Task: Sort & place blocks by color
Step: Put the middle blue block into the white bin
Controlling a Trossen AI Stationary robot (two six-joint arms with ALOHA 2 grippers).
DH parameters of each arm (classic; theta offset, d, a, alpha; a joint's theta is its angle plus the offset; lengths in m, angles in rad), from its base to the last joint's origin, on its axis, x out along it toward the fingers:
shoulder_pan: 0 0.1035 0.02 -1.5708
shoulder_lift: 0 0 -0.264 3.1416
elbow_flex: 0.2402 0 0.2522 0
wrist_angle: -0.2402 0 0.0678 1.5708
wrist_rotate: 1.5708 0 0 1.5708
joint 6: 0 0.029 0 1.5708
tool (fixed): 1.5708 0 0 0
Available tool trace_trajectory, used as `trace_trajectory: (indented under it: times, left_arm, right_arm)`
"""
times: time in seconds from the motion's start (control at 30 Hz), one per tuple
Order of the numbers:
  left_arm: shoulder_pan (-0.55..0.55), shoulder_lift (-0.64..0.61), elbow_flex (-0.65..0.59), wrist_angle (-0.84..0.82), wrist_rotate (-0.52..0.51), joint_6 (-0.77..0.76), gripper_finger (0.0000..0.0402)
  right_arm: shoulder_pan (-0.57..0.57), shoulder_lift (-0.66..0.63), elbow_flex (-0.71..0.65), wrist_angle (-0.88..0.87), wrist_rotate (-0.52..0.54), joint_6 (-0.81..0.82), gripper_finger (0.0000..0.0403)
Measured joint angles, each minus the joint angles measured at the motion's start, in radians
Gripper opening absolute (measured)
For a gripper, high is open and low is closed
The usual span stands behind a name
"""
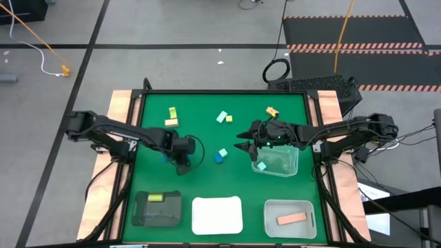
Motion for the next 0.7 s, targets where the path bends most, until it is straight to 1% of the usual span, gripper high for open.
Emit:
trace_trajectory:
  times: [0.13,0.2,0.3,0.43,0.53,0.7]
  left_arm:
    - [-0.022,-0.095,0.005,0.174,0.000,-0.094,0.0126]
    - [-0.049,-0.121,0.005,0.284,0.001,-0.110,0.0126]
    - [-0.115,-0.139,0.006,0.470,0.003,-0.093,0.0126]
    - [-0.226,-0.126,0.006,0.685,0.006,-0.045,0.0126]
    - [-0.305,-0.108,0.007,0.743,0.007,-0.038,0.0126]
    - [-0.419,-0.071,0.007,0.768,0.007,-0.111,0.0126]
  right_arm:
    - [0.000,0.000,0.000,0.000,0.000,0.010,0.0231]
    - [0.000,0.000,0.000,0.000,-0.002,0.038,0.0231]
    - [0.000,0.000,0.000,0.000,-0.003,0.075,0.0231]
    - [0.000,0.000,0.000,0.000,-0.020,0.119,0.0231]
    - [0.000,0.000,0.000,0.000,-0.045,0.143,0.0231]
    - [0.000,0.000,0.000,0.000,-0.061,0.158,0.0231]
